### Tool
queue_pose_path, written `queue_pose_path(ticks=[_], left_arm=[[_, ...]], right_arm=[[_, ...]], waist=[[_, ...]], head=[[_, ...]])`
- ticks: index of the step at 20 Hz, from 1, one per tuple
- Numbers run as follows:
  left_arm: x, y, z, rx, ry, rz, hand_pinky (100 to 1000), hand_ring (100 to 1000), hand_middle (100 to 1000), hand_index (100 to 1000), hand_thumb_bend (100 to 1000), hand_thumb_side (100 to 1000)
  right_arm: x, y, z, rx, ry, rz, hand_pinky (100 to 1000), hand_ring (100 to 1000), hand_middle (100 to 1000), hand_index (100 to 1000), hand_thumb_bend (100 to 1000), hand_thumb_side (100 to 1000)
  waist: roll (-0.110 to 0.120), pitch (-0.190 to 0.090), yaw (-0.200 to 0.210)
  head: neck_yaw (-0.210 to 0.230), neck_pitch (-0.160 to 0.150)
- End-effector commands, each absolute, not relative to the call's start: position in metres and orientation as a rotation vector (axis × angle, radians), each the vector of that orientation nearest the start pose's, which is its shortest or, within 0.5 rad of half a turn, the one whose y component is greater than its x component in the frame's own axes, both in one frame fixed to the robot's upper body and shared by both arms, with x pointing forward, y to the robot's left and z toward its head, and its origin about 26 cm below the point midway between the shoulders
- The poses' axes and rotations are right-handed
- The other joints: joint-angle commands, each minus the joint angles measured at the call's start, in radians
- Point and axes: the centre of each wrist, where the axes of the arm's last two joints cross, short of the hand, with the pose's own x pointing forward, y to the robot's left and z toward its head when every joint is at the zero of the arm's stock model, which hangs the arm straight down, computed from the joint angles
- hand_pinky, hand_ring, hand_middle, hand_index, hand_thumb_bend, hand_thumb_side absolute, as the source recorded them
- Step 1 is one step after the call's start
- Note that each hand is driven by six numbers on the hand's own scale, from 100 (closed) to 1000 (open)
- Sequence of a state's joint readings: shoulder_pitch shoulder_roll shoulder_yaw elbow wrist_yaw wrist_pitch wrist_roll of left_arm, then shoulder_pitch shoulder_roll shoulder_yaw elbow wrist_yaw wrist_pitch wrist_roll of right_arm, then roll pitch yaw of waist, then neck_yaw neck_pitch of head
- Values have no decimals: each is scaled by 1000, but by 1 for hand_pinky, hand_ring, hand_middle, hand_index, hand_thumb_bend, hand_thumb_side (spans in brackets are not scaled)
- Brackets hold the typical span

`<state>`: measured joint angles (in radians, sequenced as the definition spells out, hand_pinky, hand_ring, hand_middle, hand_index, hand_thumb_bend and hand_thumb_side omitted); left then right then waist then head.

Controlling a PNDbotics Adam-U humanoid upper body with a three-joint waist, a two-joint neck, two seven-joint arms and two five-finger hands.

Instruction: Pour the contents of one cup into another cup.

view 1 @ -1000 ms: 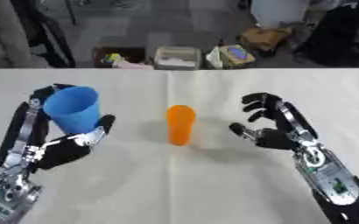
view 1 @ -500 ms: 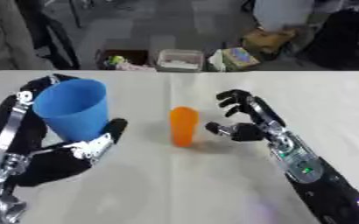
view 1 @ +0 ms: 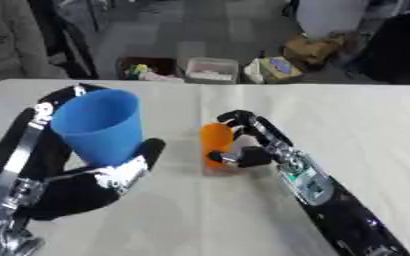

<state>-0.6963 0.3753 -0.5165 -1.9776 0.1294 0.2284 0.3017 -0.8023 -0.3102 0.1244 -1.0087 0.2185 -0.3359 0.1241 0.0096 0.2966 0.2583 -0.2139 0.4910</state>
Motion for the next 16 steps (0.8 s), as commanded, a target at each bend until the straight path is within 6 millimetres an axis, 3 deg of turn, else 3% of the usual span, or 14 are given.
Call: queue_pose_path(ticks=[1,10,16], left_arm=[[286,111,257,-178,-2298,-625,505,104,212,441,244,100],[285,108,256,-201,-2295,-641,506,104,212,441,240,100],[284,107,256,-207,-2290,-645,507,103,213,441,237,100]], right_arm=[[464,-235,146,-214,-2044,857,603,747,764,802,712,345],[465,-225,142,-177,-2037,883,600,738,752,803,733,343],[465,-217,137,-153,-2024,889,564,646,693,769,712,306]], waist=[[1,-25,4],[1,-24,10],[6,-23,13]], head=[[1,-8],[2,-8],[-1,-12]])
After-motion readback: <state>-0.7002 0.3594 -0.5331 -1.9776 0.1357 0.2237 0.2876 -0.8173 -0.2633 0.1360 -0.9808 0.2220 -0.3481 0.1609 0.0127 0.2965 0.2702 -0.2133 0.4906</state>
